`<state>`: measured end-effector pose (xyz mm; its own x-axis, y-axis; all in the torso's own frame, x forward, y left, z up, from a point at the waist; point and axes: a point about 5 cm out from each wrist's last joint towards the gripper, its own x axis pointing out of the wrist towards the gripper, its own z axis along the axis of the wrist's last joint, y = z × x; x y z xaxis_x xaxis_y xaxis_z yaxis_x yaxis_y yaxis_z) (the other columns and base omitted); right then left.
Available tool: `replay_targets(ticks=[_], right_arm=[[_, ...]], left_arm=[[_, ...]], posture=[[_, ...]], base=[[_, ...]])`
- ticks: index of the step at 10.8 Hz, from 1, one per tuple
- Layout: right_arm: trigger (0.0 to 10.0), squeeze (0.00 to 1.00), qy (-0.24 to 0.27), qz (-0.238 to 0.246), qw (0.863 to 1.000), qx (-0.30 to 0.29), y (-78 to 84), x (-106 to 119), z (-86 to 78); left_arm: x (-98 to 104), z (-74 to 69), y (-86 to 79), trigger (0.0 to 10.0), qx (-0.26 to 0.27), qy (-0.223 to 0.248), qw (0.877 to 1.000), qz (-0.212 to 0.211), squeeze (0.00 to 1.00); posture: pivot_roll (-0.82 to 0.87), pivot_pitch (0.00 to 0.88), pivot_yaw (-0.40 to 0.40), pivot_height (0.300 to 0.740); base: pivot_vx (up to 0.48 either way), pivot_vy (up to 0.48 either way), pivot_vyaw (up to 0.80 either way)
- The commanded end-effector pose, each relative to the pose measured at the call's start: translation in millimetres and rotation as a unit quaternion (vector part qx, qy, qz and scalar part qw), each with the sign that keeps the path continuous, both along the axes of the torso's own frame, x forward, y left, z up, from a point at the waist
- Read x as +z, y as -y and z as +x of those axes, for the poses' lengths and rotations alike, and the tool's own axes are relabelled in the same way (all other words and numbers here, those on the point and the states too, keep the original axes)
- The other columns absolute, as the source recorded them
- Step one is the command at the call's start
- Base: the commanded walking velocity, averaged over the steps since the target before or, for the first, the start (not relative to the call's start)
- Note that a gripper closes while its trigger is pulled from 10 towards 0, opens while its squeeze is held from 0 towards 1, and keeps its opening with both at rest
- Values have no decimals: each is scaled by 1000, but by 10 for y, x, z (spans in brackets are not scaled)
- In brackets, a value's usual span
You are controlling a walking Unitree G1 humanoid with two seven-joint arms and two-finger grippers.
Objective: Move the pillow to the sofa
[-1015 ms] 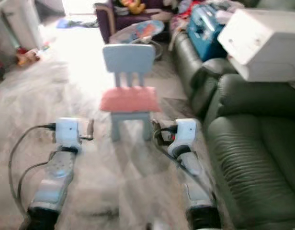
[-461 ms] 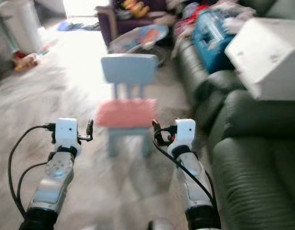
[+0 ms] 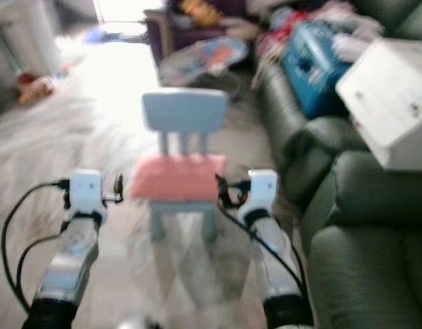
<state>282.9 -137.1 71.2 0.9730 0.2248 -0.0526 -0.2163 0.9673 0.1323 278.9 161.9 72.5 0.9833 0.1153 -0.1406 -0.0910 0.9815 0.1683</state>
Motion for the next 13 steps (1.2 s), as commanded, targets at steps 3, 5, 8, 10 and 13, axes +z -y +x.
replay_targets(ticks=[3, 5, 8, 10, 13], right_arm=[[10000, 0, -1, -9, 1000, -18, 111, -2, -9], [10000, 0, -2, -9, 1000, -18, 110, -5, 1], [10000, 0, -3, -10, 1000, -21, 122, -10, -5], [10000, 0, -3, -13, 1000, -22, 135, -5, 6], [10000, 0, -3, -13, 1000, -18, 107, -4, 17]], left_arm=[[7, 3, 76, 10000, -10, 1, 1000, 3, 0], [3, 6, 80, 10000, -10, 0, 1000, 2, 0], [-22, -11, 138, 10000, -22, -5, 1000, 8, 0], [-12, -3, 147, 10000, -22, -2, 1000, 6, 0], [-28, -13, 157, 10000, -25, -5, 1000, -3, 0]], posture=[[-17, 0, -22, 740], [-17, 0, -22, 740], [-21, 0, -23, 740], [-21, 0, -26, 740], [-16, 0, -29, 740]], base=[[336, 342, 458], [336, 343, 0], [460, 0, 0], [463, 0, 0], [414, -96, 0]])
